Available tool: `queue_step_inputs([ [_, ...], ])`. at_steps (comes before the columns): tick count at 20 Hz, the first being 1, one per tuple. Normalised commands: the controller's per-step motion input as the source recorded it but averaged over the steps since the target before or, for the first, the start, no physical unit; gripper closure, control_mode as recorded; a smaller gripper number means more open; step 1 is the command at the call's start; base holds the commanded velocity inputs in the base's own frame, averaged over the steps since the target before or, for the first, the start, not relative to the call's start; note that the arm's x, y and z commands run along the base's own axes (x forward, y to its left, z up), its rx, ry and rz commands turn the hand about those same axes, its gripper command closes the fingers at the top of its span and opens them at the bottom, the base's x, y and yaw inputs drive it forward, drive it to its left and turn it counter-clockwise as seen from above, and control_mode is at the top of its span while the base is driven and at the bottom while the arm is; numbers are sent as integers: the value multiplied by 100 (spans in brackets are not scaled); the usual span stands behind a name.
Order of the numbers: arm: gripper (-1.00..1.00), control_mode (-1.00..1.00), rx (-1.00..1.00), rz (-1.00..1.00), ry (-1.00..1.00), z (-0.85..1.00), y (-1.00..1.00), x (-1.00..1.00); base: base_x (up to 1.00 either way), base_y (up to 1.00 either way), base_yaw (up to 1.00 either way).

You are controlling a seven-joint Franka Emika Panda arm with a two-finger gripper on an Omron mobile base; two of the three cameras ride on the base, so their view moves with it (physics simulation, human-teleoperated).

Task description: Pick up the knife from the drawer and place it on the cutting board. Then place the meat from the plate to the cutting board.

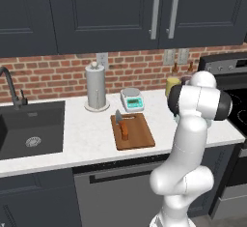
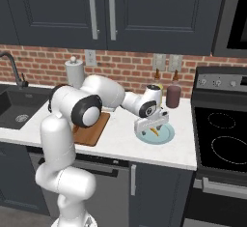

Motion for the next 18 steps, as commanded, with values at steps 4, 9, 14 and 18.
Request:
queue_step_inputs([
  [4,-100,-100,5,0,2,-1,-16,31,0,0,0],
  [9,-100,-100,2,0,3,-3,-8,28,0,0,0],
  [14,-100,-100,0,0,0,-9,0,2,0,0,0],
  [18,-100,-100,2,0,0,-16,0,0,0,0,0],
])
